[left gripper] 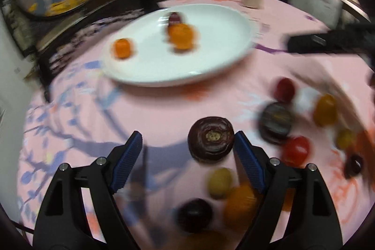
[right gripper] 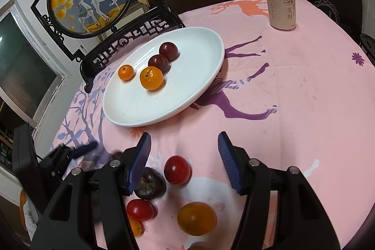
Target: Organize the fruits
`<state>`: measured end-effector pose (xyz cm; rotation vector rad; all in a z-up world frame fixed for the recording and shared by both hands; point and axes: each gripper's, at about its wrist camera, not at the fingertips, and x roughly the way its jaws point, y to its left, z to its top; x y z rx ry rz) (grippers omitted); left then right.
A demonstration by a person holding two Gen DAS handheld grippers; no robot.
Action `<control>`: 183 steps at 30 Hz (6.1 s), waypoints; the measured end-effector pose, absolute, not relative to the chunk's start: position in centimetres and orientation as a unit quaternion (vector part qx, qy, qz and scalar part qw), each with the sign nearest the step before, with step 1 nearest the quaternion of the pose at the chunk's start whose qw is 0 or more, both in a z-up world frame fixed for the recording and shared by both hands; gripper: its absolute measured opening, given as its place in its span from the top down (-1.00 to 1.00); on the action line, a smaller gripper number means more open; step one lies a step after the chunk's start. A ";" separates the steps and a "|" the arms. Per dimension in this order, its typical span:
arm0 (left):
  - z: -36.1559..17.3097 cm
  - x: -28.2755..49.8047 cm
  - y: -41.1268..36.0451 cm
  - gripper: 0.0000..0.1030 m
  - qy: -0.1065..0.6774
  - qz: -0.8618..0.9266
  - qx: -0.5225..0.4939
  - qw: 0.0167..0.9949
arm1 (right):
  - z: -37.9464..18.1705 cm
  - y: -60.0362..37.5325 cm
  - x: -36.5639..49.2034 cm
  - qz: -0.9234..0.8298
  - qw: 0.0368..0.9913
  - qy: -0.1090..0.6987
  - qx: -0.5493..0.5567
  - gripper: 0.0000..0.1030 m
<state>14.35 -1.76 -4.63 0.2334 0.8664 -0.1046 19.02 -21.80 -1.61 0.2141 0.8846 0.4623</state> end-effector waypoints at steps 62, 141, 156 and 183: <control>0.1 19.9 2.8 -0.41 0.385 -0.004 -0.004 0.923 | -0.3 -17.5 22.9 0.229 0.888 0.395 0.052 -0.06; -4.1 10.3 4.3 -0.06 0.484 -0.108 -0.022 0.868 | -2.6 -18.9 16.3 0.239 0.864 0.442 0.041 -0.11; -4.2 10.3 3.1 0.44 0.481 -0.119 -0.034 0.868 | -3.6 -17.4 15.9 0.254 0.853 0.456 0.015 -0.11; 0.9 14.5 1.3 0.44 0.374 0.017 0.072 0.924 | 0.5 -18.4 17.1 0.215 0.896 0.387 0.007 0.22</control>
